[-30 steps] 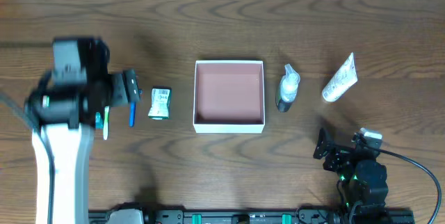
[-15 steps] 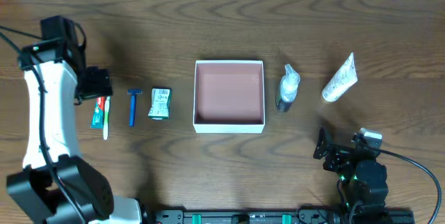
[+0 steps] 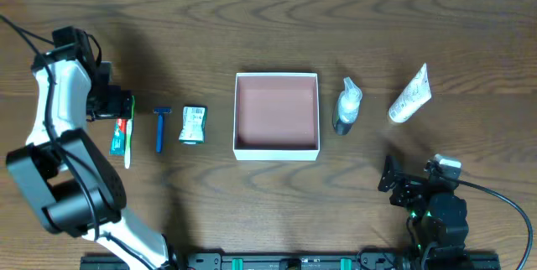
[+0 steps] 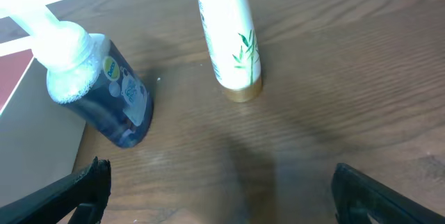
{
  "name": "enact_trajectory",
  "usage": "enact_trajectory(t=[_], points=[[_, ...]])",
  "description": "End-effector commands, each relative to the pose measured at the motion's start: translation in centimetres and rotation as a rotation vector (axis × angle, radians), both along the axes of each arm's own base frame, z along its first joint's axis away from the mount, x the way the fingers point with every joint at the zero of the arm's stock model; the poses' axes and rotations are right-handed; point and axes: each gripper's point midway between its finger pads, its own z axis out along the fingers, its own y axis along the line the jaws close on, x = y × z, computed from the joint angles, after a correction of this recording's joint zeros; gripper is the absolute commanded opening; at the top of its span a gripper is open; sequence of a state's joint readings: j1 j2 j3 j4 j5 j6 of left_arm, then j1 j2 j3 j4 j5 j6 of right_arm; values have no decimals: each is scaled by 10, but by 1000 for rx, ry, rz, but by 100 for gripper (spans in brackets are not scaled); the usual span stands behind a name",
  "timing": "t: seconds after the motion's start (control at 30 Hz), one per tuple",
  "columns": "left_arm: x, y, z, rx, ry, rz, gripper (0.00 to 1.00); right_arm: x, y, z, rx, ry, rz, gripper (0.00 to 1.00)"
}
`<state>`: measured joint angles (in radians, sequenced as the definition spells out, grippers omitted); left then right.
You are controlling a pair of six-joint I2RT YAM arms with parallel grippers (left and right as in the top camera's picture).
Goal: Pack container
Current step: 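Move the left gripper over the Colgate toothpaste tube and grasp it, then carry the toothpaste with the left gripper into the white box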
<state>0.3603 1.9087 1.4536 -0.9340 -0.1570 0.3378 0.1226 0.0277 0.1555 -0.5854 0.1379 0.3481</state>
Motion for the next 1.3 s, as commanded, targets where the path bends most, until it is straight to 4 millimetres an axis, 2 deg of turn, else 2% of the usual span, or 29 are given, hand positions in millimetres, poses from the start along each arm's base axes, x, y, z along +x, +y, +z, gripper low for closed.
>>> enact_trajectory(t=[0.0, 0.3, 0.77, 0.87, 1.0, 1.07, 1.27], points=[[5, 5, -12, -10, 15, -50, 96, 0, -3, 0, 5, -5, -18, 99], [22, 14, -31, 5, -23, -44, 95, 0, -3, 0, 5, -5, -17, 99], [20, 13, -68, -21, 40, -44, 89, 0, -3, 0, 5, -5, -17, 99], [21, 13, -72, -23, 44, -44, 79, 0, -3, 0, 5, -5, -18, 99], [21, 13, -72, -22, 42, -44, 57, 0, -3, 0, 5, -5, -17, 99], [21, 13, -72, -23, 43, -43, 49, 0, -3, 0, 5, -5, -17, 99], [17, 11, -72, -35, 54, -25, 34, 0, -3, 0, 5, -5, -17, 99]])
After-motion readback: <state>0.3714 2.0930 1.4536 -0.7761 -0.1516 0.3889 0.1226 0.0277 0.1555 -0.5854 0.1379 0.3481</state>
